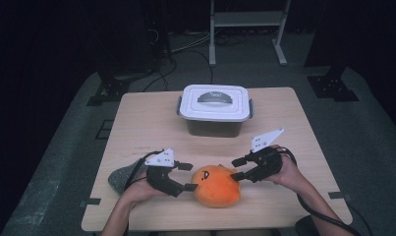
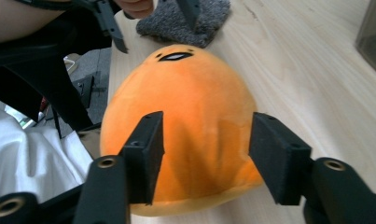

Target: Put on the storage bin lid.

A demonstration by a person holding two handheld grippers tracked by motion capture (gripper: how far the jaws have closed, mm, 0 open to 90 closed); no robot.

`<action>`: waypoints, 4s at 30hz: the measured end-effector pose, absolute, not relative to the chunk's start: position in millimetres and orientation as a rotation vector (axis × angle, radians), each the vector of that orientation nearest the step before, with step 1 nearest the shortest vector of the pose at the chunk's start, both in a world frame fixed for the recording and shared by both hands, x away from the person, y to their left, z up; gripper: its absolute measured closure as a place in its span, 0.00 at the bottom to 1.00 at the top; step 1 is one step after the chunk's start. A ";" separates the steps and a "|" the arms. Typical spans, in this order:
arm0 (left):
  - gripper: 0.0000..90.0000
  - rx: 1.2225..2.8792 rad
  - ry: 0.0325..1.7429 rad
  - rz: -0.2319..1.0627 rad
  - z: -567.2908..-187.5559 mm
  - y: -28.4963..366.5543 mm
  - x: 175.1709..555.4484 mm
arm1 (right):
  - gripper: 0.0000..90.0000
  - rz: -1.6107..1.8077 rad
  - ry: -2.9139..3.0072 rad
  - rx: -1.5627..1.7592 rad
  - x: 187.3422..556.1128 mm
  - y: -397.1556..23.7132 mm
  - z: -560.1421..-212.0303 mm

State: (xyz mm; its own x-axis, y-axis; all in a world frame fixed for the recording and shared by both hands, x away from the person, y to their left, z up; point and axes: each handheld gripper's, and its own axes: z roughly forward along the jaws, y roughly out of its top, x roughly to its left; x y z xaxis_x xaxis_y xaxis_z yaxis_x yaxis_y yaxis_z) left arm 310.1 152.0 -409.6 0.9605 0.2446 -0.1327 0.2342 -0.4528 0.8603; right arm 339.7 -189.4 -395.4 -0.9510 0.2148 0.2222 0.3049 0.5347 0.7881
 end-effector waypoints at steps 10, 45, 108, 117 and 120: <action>0.22 2.049 0.398 0.053 -409.8 173.0 298.3 | 0.38 -1.439 -2.695 -0.518 357.7 -198.6 -382.7; 0.09 2.022 0.526 0.135 -424.4 195.5 288.5 | 0.35 -1.480 -2.812 -0.591 432.7 -195.9 -327.3; 0.09 1.977 0.546 0.140 -425.7 207.2 292.7 | 0.35 -1.403 -2.861 -0.577 540.1 -143.3 -302.7; 0.09 1.983 0.541 0.134 -425.9 207.5 292.2 | 0.35 -1.393 -2.872 -0.605 555.6 -137.1 -307.0; 0.09 1.981 0.543 0.130 -426.1 206.8 291.6 | 0.35 -1.375 -2.878 -0.627 562.1 -133.1 -311.4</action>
